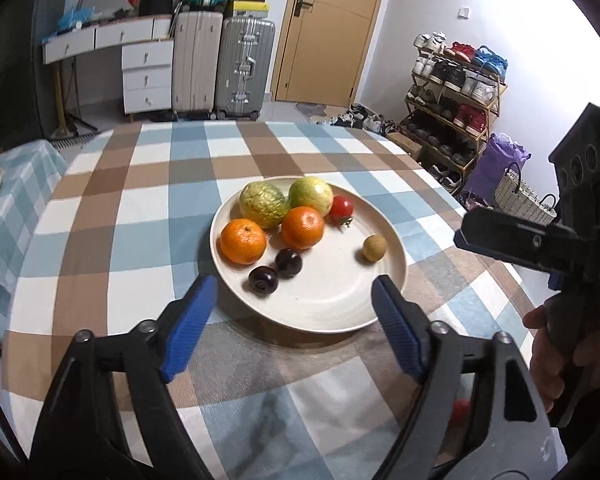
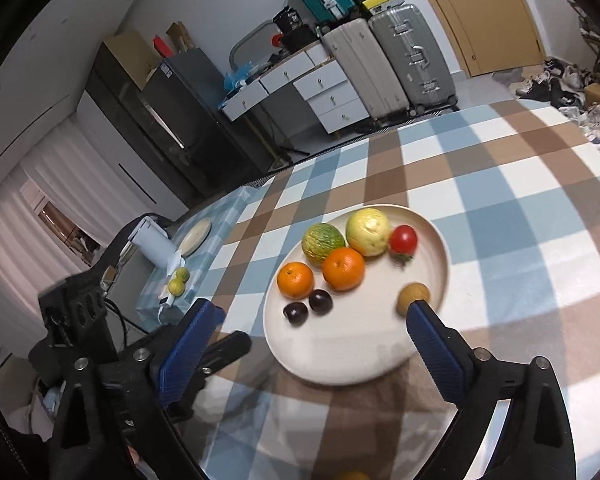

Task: Organize fruits
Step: 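Move both tools back toward the last tomato and kiwi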

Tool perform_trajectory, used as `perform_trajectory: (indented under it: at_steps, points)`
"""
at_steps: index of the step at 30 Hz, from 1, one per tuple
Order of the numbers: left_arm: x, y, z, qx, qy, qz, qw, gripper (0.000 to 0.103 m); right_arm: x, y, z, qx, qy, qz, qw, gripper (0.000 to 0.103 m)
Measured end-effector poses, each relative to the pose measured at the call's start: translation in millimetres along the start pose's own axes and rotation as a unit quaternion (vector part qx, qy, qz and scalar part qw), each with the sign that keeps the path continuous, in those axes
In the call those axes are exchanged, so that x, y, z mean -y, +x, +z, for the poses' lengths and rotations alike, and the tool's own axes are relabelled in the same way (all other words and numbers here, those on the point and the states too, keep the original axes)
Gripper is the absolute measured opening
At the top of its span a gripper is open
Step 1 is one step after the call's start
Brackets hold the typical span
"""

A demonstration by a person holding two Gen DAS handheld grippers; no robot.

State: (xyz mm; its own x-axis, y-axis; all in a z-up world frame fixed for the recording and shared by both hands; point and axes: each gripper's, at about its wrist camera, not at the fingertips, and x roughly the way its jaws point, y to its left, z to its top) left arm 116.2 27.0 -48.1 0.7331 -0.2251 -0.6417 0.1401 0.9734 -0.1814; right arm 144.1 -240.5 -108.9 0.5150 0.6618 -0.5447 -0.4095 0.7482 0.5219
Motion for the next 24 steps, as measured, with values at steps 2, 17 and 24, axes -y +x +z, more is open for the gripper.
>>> perform_trajectory:
  at_steps: [2, 17, 24]
  points:
    - [6.6, -7.7, 0.0, 0.007, 0.006, 0.007, 0.9999, 0.084, 0.5, -10.8, -5.5, 0.011, -0.004, -0.004, 1.0, 0.101]
    - [44.0, -41.2, -33.8, 0.004, 0.014, 0.025, 0.9996, 0.102, -12.1, -78.2, -67.6, 0.068, -0.053, -0.044, 0.995, 0.103]
    - [44.3, -38.9, -58.8, -0.024, 0.0, 0.034, 0.9991, 0.102, -14.2, -87.8, -99.4, 0.048, -0.057, -0.046, 0.996, 0.103]
